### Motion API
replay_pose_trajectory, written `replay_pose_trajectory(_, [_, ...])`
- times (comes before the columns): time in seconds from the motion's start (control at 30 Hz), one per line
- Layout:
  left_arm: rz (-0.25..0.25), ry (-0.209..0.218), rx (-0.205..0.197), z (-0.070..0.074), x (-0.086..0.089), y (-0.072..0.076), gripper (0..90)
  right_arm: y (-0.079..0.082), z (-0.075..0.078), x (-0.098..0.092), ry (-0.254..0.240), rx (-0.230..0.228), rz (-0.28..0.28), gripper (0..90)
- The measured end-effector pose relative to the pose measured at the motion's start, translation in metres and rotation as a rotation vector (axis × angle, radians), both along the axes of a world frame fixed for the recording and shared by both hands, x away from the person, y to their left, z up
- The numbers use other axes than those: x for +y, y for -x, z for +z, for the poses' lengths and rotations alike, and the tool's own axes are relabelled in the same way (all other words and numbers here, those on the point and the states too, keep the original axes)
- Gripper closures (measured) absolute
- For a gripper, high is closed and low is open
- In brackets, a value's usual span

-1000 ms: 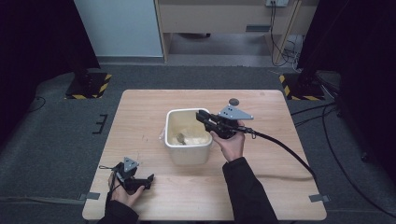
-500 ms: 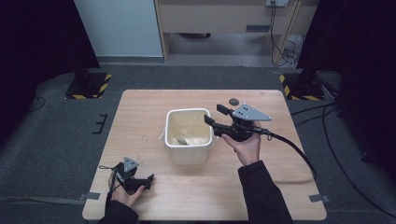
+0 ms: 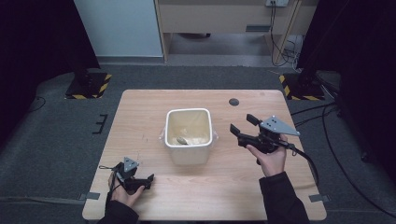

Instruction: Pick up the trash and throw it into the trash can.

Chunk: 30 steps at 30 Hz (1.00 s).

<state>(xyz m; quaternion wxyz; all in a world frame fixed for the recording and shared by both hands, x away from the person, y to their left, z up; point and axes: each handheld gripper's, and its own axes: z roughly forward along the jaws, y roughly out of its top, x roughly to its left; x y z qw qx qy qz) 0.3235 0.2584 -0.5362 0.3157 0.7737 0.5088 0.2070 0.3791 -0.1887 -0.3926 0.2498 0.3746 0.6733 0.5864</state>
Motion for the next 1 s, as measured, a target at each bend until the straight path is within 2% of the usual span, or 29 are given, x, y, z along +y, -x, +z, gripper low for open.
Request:
replay_pose_trajectory(0.1, [0.0, 0.0, 0.0, 0.0, 0.0, 0.0, 0.0, 0.008, -0.014, -0.01, 0.036, 0.042, -0.02, 20.8])
replay_pose_trajectory(0.13, [0.0, 0.0, 0.0, 0.0, 0.0, 0.0, 0.0, 0.013, -0.024, -0.016, 0.053, 0.07, -0.034, 20.6])
replay_pose_trajectory(0.17, [0.0, 0.0, 0.0, 0.0, 0.0, 0.0, 0.0, 0.013, -0.024, -0.016, 0.053, 0.07, -0.034, 20.6])
replay_pose_trajectory(0.37, [0.0, 0.0, 0.0, 0.0, 0.0, 0.0, 0.0, 0.023, -0.053, -0.031, 0.105, 0.13, -0.055, 20.4])
replay_pose_trajectory(0.4, [0.0, 0.0, 0.0, 0.0, 0.0, 0.0, 0.0, 0.025, -0.063, -0.035, 0.119, 0.151, -0.058, 20.2])
replay_pose_trajectory(0.43, [0.0, 0.0, 0.0, 0.0, 0.0, 0.0, 0.0, 0.025, -0.063, -0.035, 0.119, 0.151, -0.058, 20.2])
replay_pose_trajectory(0.53, [0.0, 0.0, 0.0, 0.0, 0.0, 0.0, 0.0, 0.027, -0.08, -0.041, 0.137, 0.181, -0.064, 20.3])
replay_pose_trajectory(0.7, [0.0, 0.0, 0.0, 0.0, 0.0, 0.0, 0.0, 0.027, -0.107, -0.052, 0.206, 0.254, -0.087, 23.6])
replay_pose_trajectory(0.73, [0.0, 0.0, 0.0, 0.0, 0.0, 0.0, 0.0, 0.027, -0.116, -0.057, 0.228, 0.28, -0.104, 23.5])
replay_pose_trajectory(0.77, [0.0, 0.0, 0.0, 0.0, 0.0, 0.0, 0.0, 0.027, -0.116, -0.057, 0.228, 0.28, -0.104, 23.5])
replay_pose_trajectory(0.93, [0.0, 0.001, 0.0, 0.0, 0.0, 0.0, 0.0, 0.03, -0.13, -0.072, 0.241, 0.367, -0.178, 21.9])
replay_pose_trajectory(0.97, [-0.001, 0.001, 0.0, 0.0, 0.0, 0.0, 0.0, 0.031, -0.132, -0.075, 0.249, 0.378, -0.192, 21.5])
replay_pose_trajectory(1.0, [-0.002, 0.001, 0.0, 0.0, 0.0, 0.0, 0.0, 0.031, -0.137, -0.079, 0.27, 0.409, -0.222, 20.6])
